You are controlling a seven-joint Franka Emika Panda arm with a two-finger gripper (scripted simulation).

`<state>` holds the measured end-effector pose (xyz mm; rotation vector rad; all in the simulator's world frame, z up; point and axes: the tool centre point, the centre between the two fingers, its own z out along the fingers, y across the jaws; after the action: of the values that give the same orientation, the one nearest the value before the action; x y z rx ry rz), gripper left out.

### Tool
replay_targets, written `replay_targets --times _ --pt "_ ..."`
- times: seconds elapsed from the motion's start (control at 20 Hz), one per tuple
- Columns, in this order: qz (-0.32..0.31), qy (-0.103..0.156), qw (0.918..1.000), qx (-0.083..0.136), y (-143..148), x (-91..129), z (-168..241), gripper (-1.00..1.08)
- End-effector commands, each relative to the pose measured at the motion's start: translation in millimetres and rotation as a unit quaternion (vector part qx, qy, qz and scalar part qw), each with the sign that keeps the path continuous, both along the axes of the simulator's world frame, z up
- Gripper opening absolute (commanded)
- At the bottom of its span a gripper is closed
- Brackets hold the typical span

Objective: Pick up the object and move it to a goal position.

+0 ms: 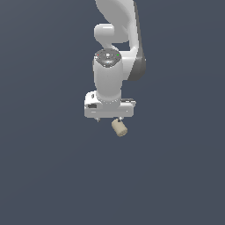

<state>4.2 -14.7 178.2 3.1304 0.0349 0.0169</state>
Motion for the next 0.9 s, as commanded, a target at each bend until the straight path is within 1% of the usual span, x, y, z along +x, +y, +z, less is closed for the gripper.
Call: replay_targets --times 0.0,0.4,0.65,0.85 --pt "0.0 0.0 1.0 0.0 0.0 0.0 0.0 1.0" --pt "-0.006 0.014 0.9999 0.001 -4.5 -1.1 -3.5 1.0" --pt "-0.007 0.014 0.9999 0.001 -4.9 -1.0 -3.3 1.0" --pt "0.007 0.013 0.9999 0.001 -1.4 -3.0 -8.7 1.0"
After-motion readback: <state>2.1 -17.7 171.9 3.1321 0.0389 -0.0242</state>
